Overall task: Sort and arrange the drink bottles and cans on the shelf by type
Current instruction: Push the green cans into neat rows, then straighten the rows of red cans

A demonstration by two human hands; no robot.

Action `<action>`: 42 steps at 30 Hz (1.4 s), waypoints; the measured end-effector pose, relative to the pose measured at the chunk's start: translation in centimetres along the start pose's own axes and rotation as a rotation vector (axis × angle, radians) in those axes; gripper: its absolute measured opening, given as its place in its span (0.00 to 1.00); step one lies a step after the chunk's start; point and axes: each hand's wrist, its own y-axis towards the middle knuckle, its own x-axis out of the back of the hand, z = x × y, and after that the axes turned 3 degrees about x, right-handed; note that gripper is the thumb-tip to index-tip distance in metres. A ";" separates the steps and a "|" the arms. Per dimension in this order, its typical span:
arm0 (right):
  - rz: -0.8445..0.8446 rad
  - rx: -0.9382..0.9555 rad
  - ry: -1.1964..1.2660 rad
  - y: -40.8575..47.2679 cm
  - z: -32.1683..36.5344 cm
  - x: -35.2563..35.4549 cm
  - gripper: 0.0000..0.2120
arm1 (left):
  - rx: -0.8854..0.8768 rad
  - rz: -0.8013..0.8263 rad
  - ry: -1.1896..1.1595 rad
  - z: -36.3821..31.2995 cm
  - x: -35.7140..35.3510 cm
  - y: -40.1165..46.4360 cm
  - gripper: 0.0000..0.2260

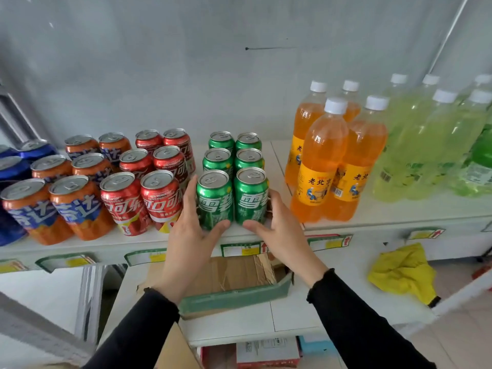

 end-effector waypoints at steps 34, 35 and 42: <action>0.102 -0.151 -0.184 11.2 7.7 5.1 0.21 | 0.086 0.347 0.440 -7.8 3.4 13.9 0.17; 0.116 -0.147 -0.190 11.3 7.6 5.1 0.24 | 0.088 0.349 0.438 -7.9 3.4 13.8 0.17; 0.122 -0.051 -0.235 11.0 7.8 5.0 0.27 | 0.068 0.326 0.374 -8.2 5.2 12.7 0.26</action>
